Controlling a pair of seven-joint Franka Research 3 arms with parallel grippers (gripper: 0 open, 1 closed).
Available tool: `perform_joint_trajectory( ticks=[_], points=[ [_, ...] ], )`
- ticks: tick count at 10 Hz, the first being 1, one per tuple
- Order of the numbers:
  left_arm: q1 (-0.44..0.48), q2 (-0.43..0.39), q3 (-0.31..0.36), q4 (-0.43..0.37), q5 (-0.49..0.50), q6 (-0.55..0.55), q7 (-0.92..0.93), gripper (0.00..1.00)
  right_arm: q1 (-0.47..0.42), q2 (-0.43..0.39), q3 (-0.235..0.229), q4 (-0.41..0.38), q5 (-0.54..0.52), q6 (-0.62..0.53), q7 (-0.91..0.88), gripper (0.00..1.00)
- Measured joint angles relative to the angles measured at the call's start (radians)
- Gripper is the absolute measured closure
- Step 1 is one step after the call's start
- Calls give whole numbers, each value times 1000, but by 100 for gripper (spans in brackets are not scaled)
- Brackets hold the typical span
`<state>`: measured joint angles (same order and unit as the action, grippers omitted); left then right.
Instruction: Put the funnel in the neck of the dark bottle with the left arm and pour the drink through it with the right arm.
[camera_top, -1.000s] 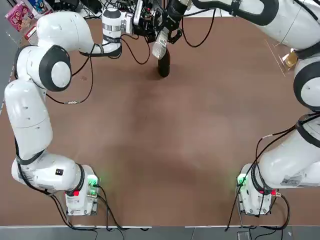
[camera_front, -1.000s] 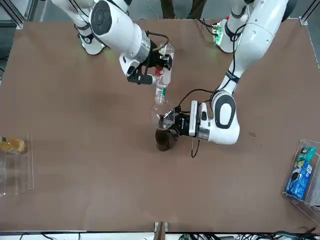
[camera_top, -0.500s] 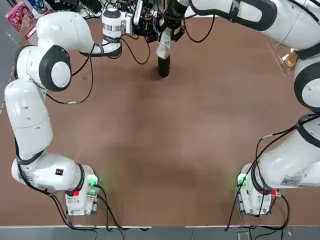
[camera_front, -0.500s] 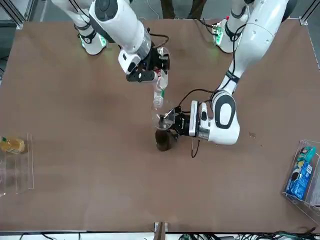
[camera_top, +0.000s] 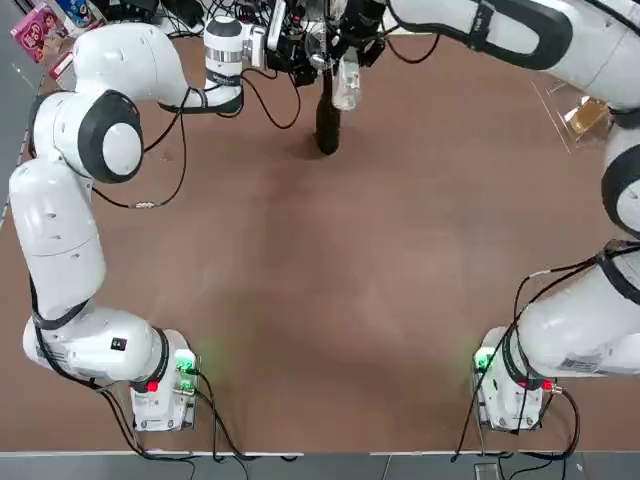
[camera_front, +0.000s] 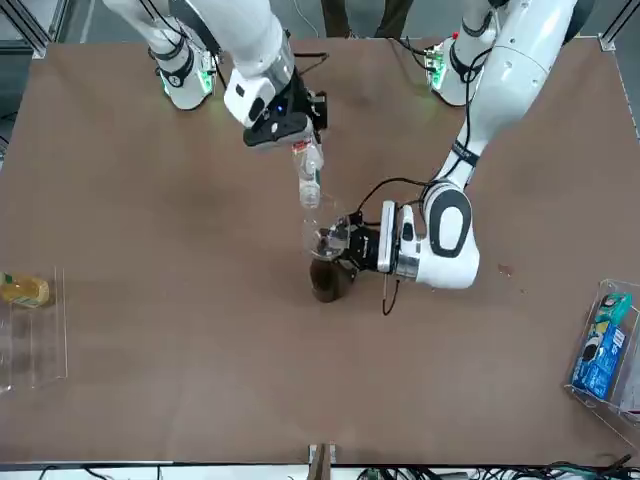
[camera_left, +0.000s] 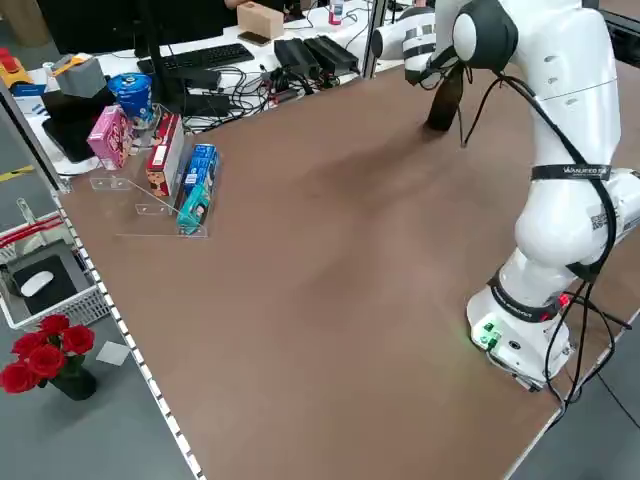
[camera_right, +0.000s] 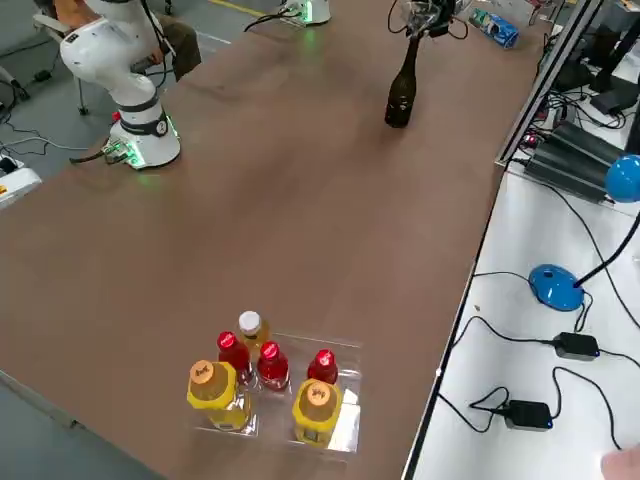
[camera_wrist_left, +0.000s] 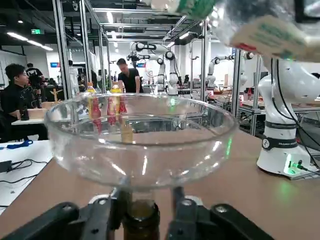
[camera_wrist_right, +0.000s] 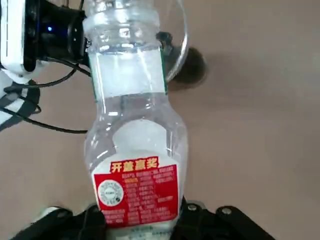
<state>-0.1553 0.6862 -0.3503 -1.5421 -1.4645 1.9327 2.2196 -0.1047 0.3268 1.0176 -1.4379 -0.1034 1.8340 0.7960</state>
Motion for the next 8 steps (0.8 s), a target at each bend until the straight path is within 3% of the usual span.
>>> perform_joint_trajectory(
  ticks=[3, 5, 8],
  points=[
    [0, 0, 0, 18, 56, 2, -48, 6, -21, -80, -99, -41, -1, -3, -206, 60],
    [2, 0, 1, 40, 104, 5, -62, 1, -28, -85, -195, -46, 0, -1, -396, 60],
    [54, -23, 10, 59, 325, 13, -73, 0, -41, -87, -357, -46, 98, 9, -700, 59]
  ],
)
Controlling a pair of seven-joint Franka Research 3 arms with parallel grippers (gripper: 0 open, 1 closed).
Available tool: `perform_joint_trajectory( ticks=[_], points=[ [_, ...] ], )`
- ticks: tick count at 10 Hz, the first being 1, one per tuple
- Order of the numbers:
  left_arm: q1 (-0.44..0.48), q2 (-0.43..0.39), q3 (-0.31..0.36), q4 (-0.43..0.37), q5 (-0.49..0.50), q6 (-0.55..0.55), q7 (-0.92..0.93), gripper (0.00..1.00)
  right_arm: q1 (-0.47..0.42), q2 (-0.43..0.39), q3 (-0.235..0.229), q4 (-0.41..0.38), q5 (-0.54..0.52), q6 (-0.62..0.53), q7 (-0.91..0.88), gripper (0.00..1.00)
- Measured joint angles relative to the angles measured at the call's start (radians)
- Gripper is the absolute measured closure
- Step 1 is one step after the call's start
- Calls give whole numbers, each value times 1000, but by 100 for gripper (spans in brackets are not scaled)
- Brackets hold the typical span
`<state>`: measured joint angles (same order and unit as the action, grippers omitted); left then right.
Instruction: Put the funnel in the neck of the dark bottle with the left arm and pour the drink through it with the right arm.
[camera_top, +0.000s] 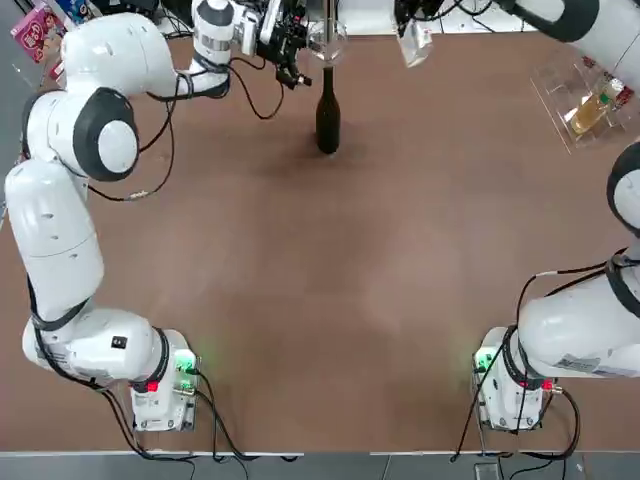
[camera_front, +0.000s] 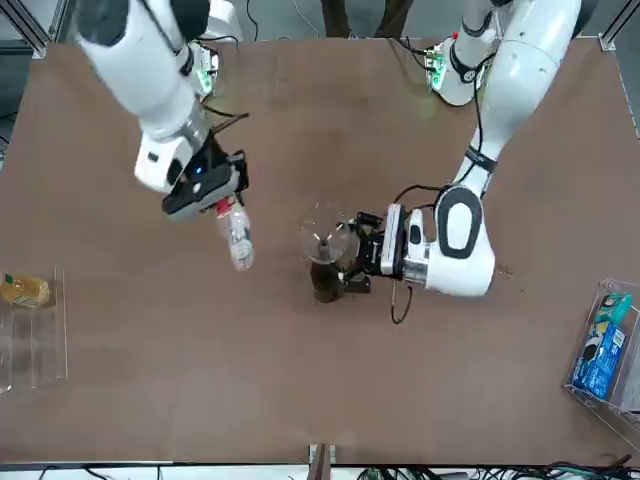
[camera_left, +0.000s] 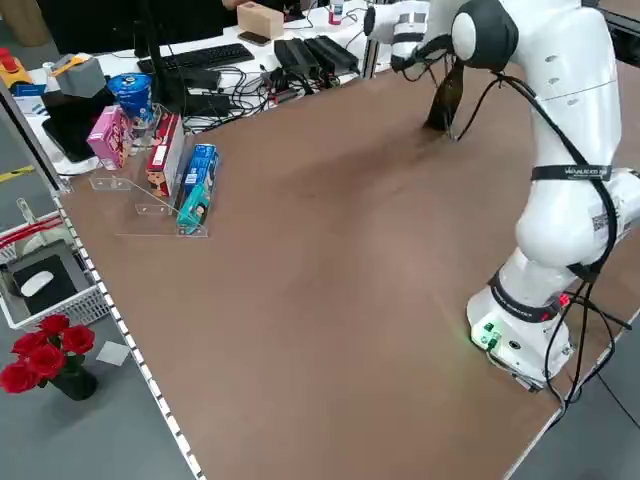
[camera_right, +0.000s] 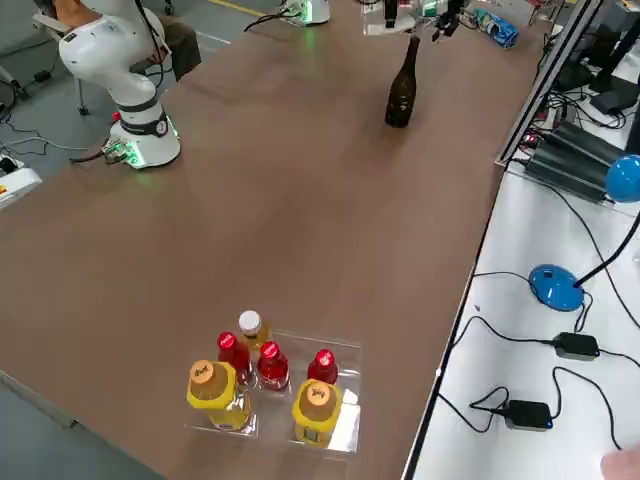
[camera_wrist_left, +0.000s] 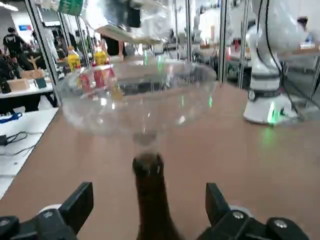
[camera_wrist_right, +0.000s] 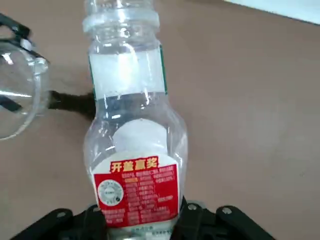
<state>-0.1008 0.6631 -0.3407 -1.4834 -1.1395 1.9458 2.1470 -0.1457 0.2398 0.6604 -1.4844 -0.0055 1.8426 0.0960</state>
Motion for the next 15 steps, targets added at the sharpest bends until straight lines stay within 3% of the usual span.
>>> perform_joint_trajectory(
  ticks=[3, 5, 7, 9, 11, 15],
  points=[
    [77, -50, 41, 5, 272, 36, -74, 0, -11, -4, -178, 0, 148, 1, -309, 59],
    [127, -95, 76, 11, 400, 41, -152, 0, -15, -5, -292, -6, 237, -1, -550, 59],
    [191, -141, 78, 27, 536, -21, -407, 0, -16, -8, -408, -38, 359, -1, -803, 58],
    [220, -167, 77, 98, 714, -142, -660, 0, -18, -10, -537, -98, 492, -1, -1097, 58],
    [221, -220, 78, 145, 797, -223, -970, 0, -19, -9, -639, -183, 623, 4, -1389, 58],
    [307, -333, 82, 147, 921, -352, -1451, 1, -20, -4, -778, -390, 888, 7, -1957, 58]
  ],
)
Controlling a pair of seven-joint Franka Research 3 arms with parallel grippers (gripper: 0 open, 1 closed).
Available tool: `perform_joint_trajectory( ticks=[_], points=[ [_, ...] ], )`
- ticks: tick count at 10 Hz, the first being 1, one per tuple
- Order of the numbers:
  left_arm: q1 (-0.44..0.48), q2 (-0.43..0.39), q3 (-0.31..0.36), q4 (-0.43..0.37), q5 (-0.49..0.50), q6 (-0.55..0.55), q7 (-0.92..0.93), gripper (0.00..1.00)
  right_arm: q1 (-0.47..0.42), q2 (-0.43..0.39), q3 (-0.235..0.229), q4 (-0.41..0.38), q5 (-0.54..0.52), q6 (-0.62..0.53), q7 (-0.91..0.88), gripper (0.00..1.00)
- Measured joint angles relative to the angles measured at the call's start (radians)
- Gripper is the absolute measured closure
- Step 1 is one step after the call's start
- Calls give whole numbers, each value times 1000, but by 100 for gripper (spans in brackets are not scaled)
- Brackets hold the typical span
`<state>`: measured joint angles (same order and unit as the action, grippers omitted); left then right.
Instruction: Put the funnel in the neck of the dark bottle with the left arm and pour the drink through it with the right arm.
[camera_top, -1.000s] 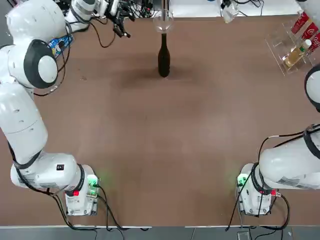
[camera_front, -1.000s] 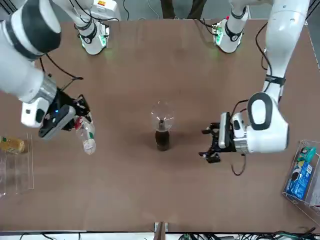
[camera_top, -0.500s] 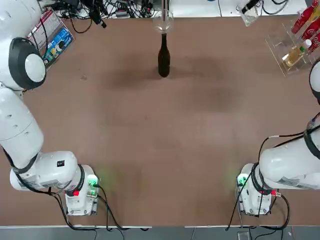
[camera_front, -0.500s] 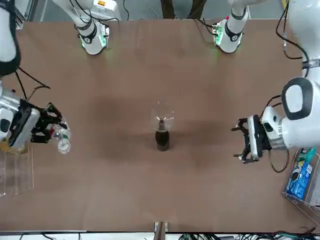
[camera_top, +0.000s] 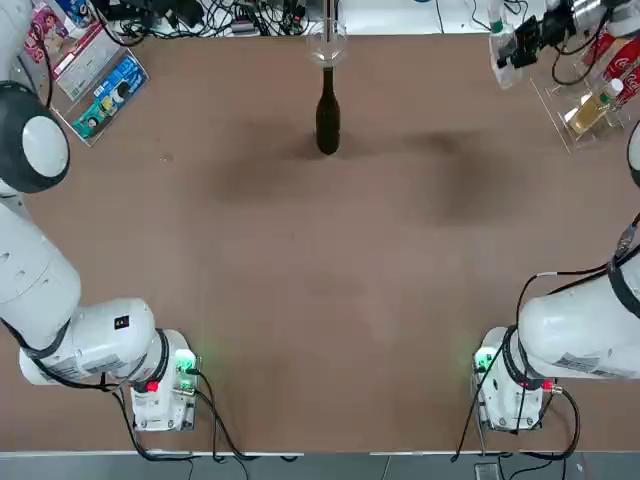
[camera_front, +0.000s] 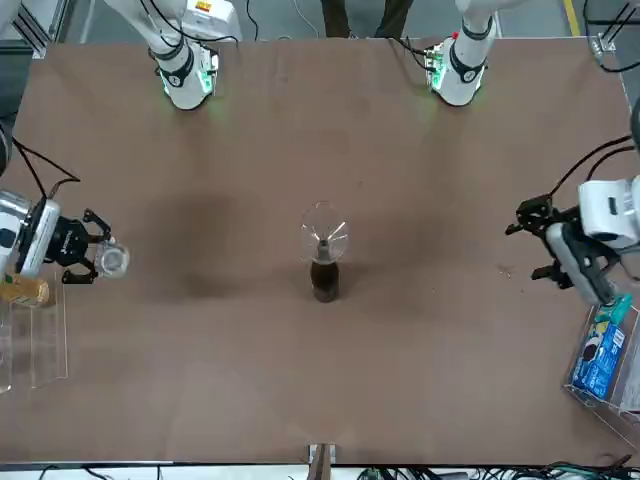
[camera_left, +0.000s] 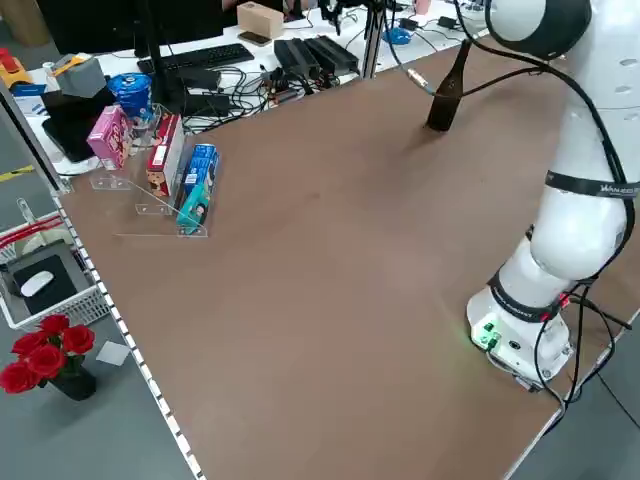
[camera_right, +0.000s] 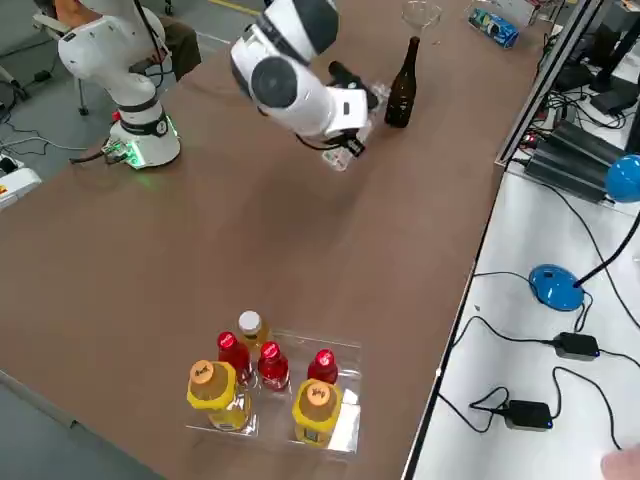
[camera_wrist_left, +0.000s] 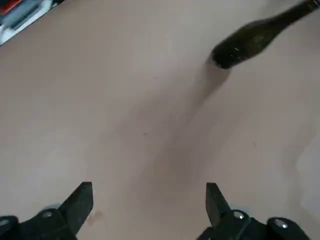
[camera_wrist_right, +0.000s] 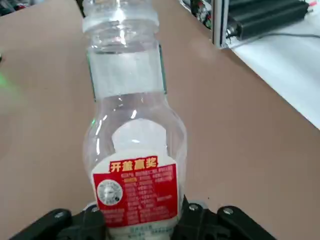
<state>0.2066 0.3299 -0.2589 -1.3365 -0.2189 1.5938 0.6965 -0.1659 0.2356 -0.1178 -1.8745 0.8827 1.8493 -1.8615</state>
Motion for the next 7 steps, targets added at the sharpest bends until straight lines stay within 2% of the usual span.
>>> perform_joint_trajectory(
  ticks=[2, 4, 7],
  points=[
    [-3, -42, -37, 0, 143, -79, -200, 0, 0, 31, -60, -98, 134, -71, -291, 58],
    [-8, -83, -51, -1, 169, -115, -300, 0, -1, 150, -121, -133, 257, -210, -569, 58],
    [-10, -92, -42, -3, 217, -70, -452, 1, -4, 341, -142, -136, 364, -360, -836, 58]
  ],
)
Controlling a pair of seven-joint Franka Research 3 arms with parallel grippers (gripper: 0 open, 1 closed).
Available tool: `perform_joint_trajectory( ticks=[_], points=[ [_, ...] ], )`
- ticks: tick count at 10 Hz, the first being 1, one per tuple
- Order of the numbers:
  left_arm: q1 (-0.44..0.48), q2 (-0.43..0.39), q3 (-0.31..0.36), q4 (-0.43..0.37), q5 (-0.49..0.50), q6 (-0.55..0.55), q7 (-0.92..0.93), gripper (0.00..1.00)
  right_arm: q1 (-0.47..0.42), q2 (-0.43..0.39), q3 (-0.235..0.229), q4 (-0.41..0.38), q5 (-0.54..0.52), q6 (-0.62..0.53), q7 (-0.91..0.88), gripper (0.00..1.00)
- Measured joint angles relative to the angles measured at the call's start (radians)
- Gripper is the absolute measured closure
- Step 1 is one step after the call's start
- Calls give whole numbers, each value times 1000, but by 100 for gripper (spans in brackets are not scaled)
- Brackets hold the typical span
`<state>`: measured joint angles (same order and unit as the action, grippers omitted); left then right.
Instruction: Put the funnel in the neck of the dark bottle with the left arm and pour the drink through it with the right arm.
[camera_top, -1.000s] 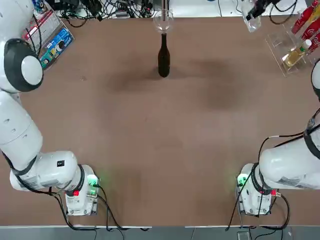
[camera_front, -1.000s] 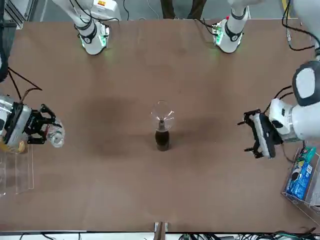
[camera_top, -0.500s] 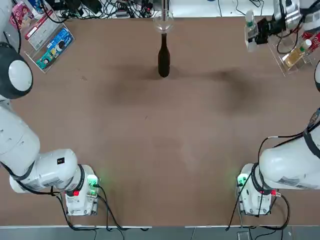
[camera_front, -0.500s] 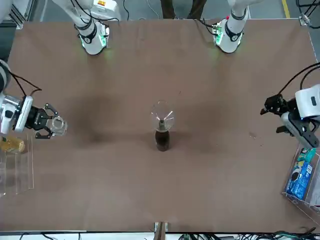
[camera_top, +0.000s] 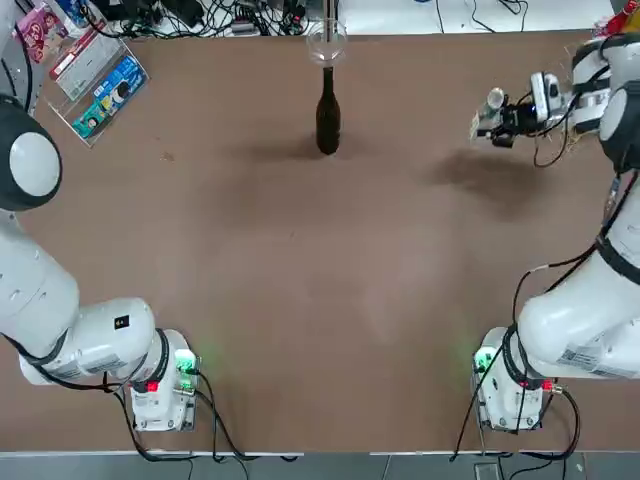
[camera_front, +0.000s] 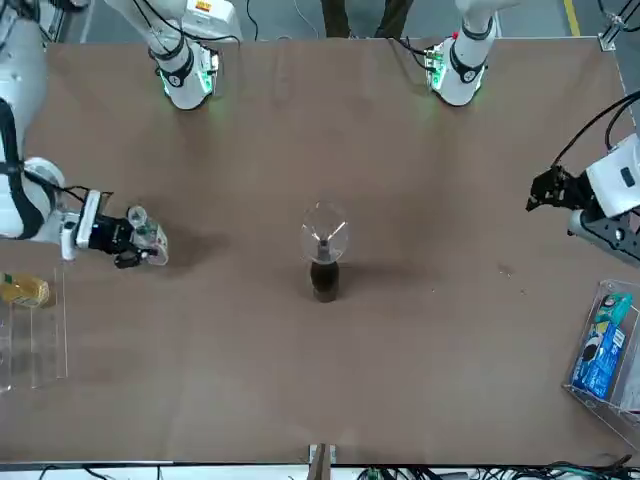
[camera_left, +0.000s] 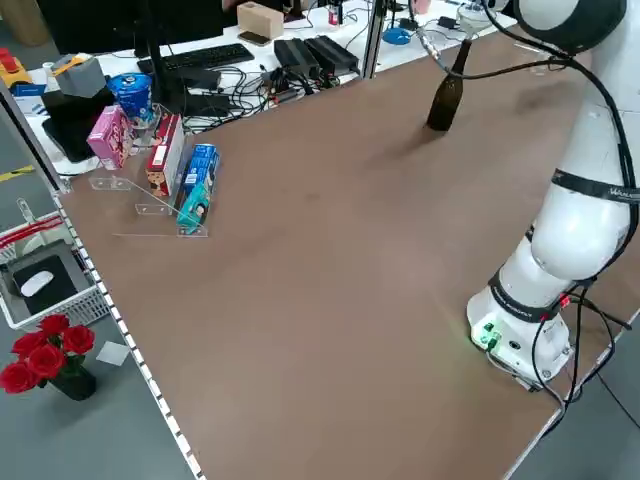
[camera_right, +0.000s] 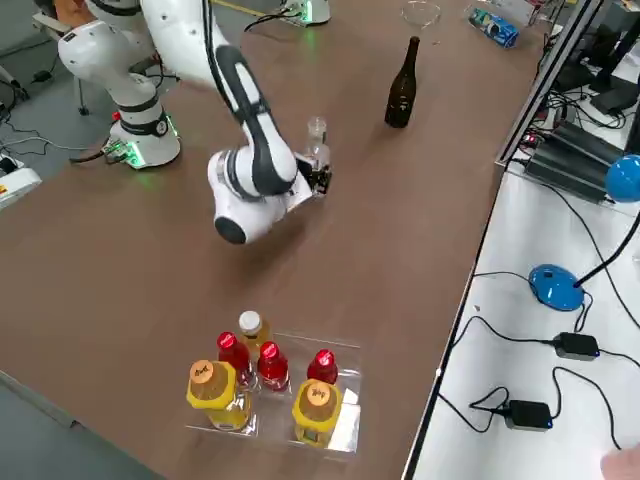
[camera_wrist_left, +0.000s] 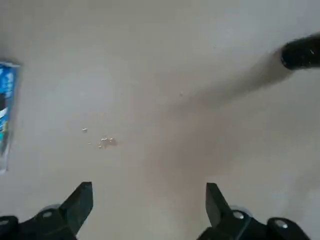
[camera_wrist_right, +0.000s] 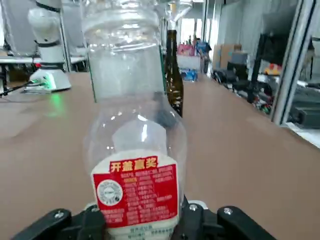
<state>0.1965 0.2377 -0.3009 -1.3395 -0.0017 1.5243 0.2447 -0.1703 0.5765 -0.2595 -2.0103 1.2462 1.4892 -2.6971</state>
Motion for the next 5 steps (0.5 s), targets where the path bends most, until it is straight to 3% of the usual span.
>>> perform_joint_trajectory(
  ticks=[3, 5],
  points=[
    [33, -52, 18, -21, 5, 7, -69, 1, -13, 78, -36, -33, 23, -45, -30, 58],
    [-19, -114, 82, -67, 5, 7, -139, 1, -31, 86, -46, -80, 52, -49, -38, 58]
  ],
)
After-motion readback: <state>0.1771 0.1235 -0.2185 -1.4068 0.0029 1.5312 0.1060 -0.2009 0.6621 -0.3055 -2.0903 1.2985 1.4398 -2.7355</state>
